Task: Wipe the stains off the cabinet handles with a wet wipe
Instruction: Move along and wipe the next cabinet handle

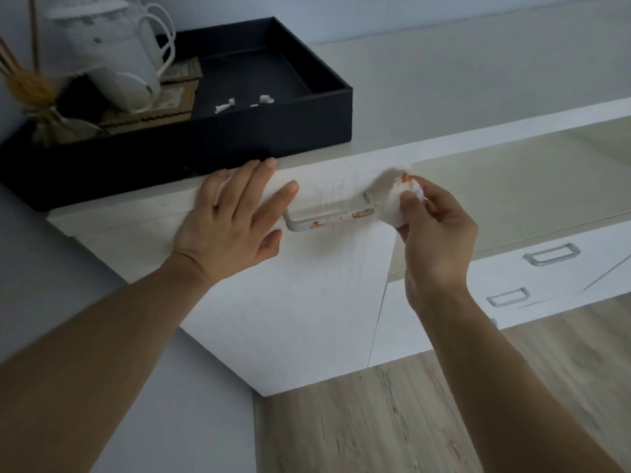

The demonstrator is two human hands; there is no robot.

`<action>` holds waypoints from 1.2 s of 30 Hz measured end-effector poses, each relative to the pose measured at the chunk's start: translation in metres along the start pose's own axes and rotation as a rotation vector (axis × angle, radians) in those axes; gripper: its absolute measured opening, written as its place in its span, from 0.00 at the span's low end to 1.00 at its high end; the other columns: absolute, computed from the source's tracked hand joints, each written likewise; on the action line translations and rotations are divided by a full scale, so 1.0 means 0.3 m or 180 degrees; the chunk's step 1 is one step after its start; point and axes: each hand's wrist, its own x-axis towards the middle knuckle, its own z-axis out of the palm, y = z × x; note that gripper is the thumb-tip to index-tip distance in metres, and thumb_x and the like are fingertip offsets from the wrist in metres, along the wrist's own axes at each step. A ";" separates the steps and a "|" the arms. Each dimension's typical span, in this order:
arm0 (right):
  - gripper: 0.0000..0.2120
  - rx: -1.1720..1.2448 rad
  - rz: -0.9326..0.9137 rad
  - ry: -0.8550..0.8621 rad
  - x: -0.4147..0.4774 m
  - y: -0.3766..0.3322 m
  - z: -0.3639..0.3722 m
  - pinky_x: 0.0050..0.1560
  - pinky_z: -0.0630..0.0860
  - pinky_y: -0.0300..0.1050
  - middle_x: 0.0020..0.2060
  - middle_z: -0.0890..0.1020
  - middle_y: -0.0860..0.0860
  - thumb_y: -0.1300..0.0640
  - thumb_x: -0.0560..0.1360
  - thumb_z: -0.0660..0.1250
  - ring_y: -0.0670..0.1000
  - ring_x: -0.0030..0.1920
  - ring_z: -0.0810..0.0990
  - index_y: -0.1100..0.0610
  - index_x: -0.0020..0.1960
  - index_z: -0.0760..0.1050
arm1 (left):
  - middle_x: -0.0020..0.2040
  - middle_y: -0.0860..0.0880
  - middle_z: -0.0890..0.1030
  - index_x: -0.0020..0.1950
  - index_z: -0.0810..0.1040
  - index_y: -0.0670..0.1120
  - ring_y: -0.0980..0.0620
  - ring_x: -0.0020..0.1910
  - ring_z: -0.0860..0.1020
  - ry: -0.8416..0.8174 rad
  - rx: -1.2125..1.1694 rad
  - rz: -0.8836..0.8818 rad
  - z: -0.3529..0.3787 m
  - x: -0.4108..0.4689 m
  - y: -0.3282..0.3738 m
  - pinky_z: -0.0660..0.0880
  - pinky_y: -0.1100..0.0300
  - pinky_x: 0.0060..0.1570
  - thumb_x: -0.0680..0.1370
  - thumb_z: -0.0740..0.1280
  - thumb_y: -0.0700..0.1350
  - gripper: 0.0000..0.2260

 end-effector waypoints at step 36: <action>0.12 -0.0653 -0.1387 -0.0332 -0.037 0.123 0.029 0.51 0.72 0.26 0.46 0.81 0.43 0.60 0.76 0.65 0.35 0.49 0.78 0.45 0.55 0.77 | 0.69 0.32 0.61 0.75 0.55 0.40 0.35 0.66 0.63 0.0151 0.0141 -0.0207 0.047 -0.019 0.034 0.59 0.38 0.63 0.79 0.55 0.57 0.30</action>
